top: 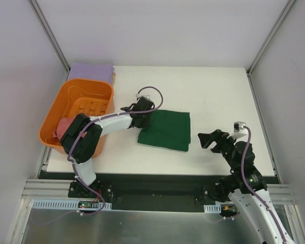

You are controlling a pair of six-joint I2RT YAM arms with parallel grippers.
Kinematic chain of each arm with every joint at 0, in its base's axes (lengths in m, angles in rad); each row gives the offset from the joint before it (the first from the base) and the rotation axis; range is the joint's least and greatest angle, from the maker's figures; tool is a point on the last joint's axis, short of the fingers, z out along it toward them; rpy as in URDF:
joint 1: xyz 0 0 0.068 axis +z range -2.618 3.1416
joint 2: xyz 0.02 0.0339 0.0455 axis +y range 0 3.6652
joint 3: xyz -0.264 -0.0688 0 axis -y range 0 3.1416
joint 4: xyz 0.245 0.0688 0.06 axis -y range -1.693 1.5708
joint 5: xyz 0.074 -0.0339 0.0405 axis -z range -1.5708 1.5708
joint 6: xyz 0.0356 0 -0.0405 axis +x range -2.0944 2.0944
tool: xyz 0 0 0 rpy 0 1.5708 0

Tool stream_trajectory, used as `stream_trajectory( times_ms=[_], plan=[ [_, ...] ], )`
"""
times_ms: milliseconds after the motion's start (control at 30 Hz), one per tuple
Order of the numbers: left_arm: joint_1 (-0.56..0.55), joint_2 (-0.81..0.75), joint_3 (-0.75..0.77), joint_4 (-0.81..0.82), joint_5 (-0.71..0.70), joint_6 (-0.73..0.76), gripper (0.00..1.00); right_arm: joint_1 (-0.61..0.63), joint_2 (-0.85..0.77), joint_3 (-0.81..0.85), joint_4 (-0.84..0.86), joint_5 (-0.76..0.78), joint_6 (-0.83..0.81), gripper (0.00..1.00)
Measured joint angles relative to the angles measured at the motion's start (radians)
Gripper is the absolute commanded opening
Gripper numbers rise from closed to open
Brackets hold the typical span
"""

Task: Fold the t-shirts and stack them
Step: Put the neatly folded tshirt into the corner of the board with the left arm

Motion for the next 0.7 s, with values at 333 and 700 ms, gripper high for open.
stream_trajectory(
  times_ms=[333, 700],
  plan=[
    [-0.004, 0.023, 0.217, -0.138, -0.278, 0.4, 0.0, 0.0, -0.085, 0.0, -0.027, 0.113, 0.0, 0.96],
    [0.118, 0.237, 0.57, -0.14, -0.429, 0.756, 0.0, 0.0, -0.078, 0.0, -0.052, 0.195, -0.019, 0.96]
  ],
)
